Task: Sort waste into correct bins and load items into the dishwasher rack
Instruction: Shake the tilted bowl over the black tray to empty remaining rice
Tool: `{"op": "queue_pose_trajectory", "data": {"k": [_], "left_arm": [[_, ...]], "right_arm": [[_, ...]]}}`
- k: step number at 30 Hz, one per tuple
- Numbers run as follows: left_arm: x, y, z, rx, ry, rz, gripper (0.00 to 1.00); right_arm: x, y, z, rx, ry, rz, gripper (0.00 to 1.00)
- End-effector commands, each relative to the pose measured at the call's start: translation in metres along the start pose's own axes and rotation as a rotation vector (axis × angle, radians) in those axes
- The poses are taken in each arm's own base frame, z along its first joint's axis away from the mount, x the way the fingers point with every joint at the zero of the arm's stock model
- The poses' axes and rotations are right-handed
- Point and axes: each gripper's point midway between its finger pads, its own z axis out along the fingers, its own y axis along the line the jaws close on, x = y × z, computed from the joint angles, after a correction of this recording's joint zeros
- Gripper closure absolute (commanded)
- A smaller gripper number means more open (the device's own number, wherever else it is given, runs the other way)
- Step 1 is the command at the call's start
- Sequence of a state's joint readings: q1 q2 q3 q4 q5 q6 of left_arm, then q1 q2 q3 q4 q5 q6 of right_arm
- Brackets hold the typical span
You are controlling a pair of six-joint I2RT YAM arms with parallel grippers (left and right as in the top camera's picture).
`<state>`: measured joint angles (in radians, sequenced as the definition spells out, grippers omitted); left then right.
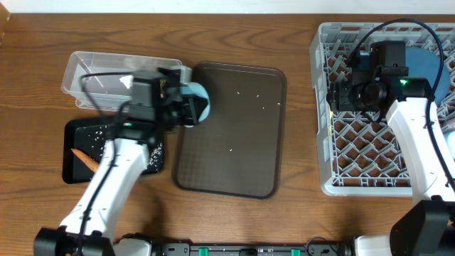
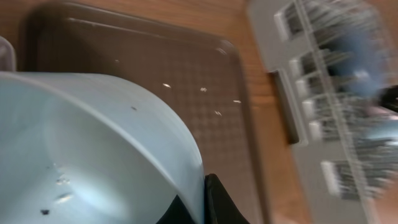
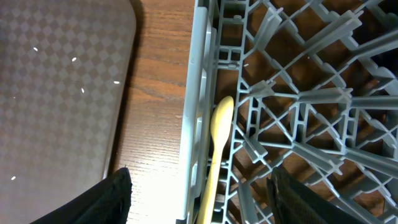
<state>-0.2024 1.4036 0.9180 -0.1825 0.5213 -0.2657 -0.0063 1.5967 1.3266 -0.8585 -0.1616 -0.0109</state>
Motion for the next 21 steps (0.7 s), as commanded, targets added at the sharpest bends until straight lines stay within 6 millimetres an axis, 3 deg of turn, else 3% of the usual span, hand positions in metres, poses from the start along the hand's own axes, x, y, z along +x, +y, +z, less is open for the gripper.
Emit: {"op": "queue_pose_trajectory", "data": {"k": [1, 5, 11, 16, 21], "left_arm": [[-0.006, 0.019, 0.019, -0.203, -0.049, 0.060, 0.94], [0.006, 0.012, 0.036, -0.188, -0.007, 0.079, 0.94], [0.003, 0.009, 0.029, -0.183, -0.018, 0.066, 0.94], [-0.015, 0.015, -0.009, -0.113, -0.070, -0.142, 0.94], [-0.025, 0.037, -0.055, 0.001, -0.083, -0.365, 0.94]], "right_arm": [[-0.001, 0.002, -0.001, -0.009, -0.004, 0.016, 0.31], [-0.002, 0.002, -0.001, -0.008, -0.008, 0.014, 0.31], [-0.001, 0.002, -0.001, -0.008, -0.004, 0.015, 0.31], [-0.001, 0.000, -0.001, 0.002, -0.004, 0.015, 0.31], [-0.001, 0.000, -0.001, 0.004, -0.005, 0.015, 0.30]]}}
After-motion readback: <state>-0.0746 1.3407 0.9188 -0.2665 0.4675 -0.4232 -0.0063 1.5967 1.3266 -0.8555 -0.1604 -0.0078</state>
